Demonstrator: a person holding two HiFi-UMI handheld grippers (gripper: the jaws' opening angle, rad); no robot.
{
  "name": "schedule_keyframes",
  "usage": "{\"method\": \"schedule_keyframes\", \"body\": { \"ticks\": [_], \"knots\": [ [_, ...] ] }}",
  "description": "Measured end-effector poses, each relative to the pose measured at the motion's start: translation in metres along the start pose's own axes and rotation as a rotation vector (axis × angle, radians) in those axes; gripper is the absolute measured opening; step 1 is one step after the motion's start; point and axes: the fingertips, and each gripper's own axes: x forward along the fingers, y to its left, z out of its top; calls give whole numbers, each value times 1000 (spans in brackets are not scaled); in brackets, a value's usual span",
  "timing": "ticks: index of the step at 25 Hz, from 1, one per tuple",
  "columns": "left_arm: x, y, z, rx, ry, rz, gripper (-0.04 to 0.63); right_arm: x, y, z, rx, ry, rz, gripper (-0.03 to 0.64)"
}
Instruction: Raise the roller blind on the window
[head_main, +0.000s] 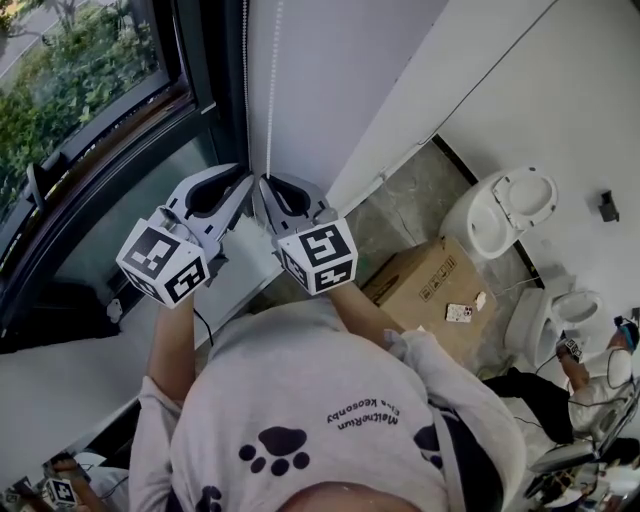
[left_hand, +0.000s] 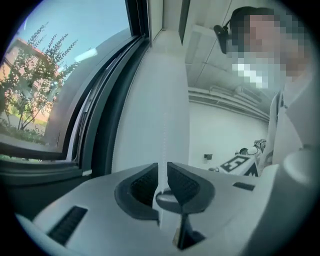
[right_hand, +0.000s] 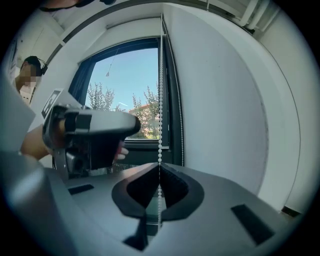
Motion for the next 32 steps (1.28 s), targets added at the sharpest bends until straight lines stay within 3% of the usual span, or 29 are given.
{"method": "schedule_keyframes", "body": {
  "ticks": [8,15,17,20,26,32],
  "knots": [
    [21,-3,69,73,-62,-42,86,-1,5,-1,-10,8,8,9],
    [39,-9,99,124,-68,-61,86,-2,6,-1,-18,12,9,9],
    [43,-9,102,136,-66,-57,78,-2,6,0,-20,12,9,9],
    [46,-10,102,135,-64,-60,17,-3,5,0,-22,14,5,9],
    [48,-11,99,118,-75,-52,11,0,0,-3,-26,22,-2,9],
    [47,-8,62,64,-37,-40,11,0,1,-41,-15,102,7,9]
  ]
}}
